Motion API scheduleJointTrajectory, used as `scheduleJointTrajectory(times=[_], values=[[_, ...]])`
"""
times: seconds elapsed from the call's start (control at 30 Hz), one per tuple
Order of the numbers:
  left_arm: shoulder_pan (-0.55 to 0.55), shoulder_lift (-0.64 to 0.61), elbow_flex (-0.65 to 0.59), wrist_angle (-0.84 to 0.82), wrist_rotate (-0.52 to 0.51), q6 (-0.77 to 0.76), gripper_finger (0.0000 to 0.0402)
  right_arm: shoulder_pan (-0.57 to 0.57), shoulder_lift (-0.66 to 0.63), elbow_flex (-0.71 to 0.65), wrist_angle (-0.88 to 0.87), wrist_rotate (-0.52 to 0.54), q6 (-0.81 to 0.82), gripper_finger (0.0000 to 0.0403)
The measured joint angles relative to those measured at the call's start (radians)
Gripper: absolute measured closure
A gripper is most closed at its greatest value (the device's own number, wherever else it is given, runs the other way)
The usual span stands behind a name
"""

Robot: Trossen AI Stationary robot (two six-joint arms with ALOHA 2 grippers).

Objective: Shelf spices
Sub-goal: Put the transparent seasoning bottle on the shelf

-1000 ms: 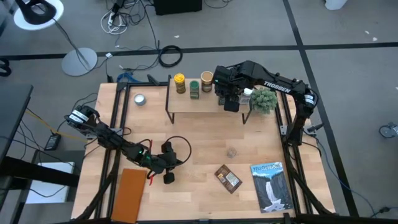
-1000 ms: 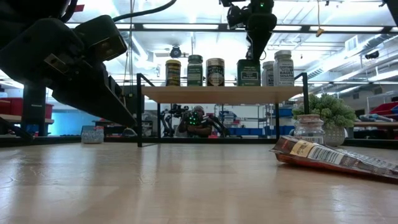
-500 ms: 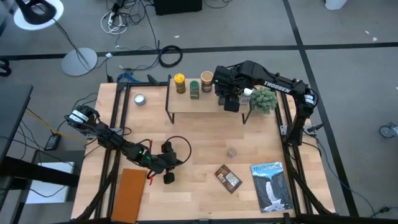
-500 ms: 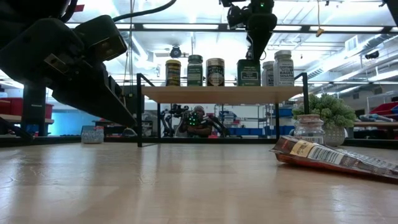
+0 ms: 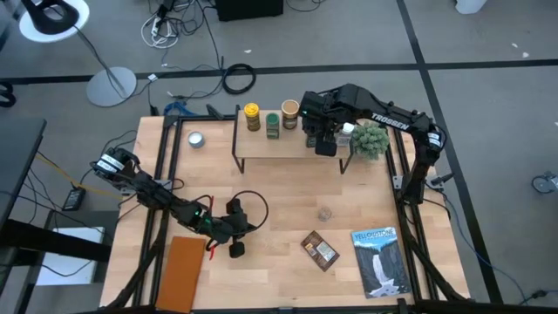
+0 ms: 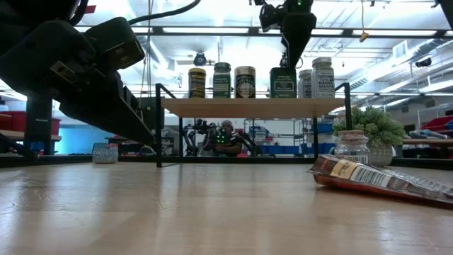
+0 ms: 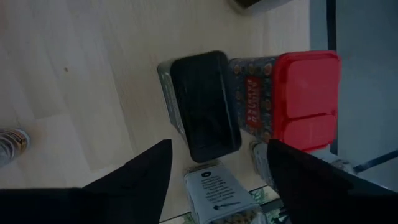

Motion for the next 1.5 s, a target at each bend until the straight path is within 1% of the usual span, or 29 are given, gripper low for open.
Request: scheduleJointTrajectory(times=[0.13,0.23,0.3,0.43,0.5,0.57,0.67,0.73,0.87,0.97,1.03,1.1,1.17,1.23,1.3,1.37,1.5], values=[[0.0,0.0,0.0,0.0,0.0,0.0,0.0398,0.003,0.0,0.047,-0.015,0.0,0.014,0.0135],[0.0,0.0,0.0,0.0,0.0,0.0,0.0398,0.016,0.0,0.088,-0.047,-0.005,0.068,0.0132],[0.0,0.0,0.0,0.0,0.0,0.0,0.0398,0.035,-0.003,0.103,-0.043,-0.018,0.146,0.0132],[0.0,0.0,0.0,-0.001,0.008,0.0,0.0398,0.086,-0.023,0.102,-0.044,-0.131,0.381,0.0136],[0.0,0.0,0.0,-0.001,0.008,0.0,0.0398,0.134,-0.034,0.086,-0.044,-0.165,0.459,0.0138],[0.0,0.0,0.0,-0.001,0.008,0.0,0.0398,0.202,-0.041,0.06,-0.04,-0.124,0.496,0.0141],[-0.002,0.0,0.0,0.001,0.008,-0.005,0.0398,0.316,-0.049,-0.002,-0.036,0.005,0.563,0.0146],[-0.002,0.0,0.0,0.001,0.018,-0.017,0.0398,0.396,-0.057,-0.052,-0.012,0.051,0.604,0.0149],[-0.003,0.0,0.0,0.002,0.035,-0.026,0.0398,0.561,-0.107,-0.19,0.106,0.082,0.679,0.0151],[-0.003,0.0,0.0,0.01,0.035,-0.027,0.0398,0.681,-0.187,-0.331,0.185,0.132,0.811,0.0149],[-0.003,0.0,0.0,0.009,0.035,-0.031,0.0398,0.767,-0.257,-0.444,0.235,0.189,0.946,0.0149],[-0.003,0.0,0.0,0.01,0.035,-0.032,0.0398,0.858,-0.328,-0.572,0.295,0.262,1.114,0.015],[-0.003,0.0,0.0,0.011,0.035,-0.032,0.0398,0.95,-0.395,-0.708,0.387,0.339,1.284,0.0151],[-0.003,0.0,0.0,0.013,0.035,-0.032,0.0398,1.026,-0.443,-0.834,0.492,0.394,1.43,0.015],[-0.003,0.0,0.0,0.015,0.035,-0.033,0.0398,1.082,-0.465,-0.943,0.604,0.428,1.511,0.0149],[-0.003,0.0,0.0,0.023,0.034,-0.032,0.0398,1.114,-0.475,-1.034,0.704,0.449,1.535,0.0149],[-0.003,0.0,0.0,0.036,0.033,-0.033,0.0398,1.12,-0.475,-1.185,0.953,0.457,1.554,0.0153]])
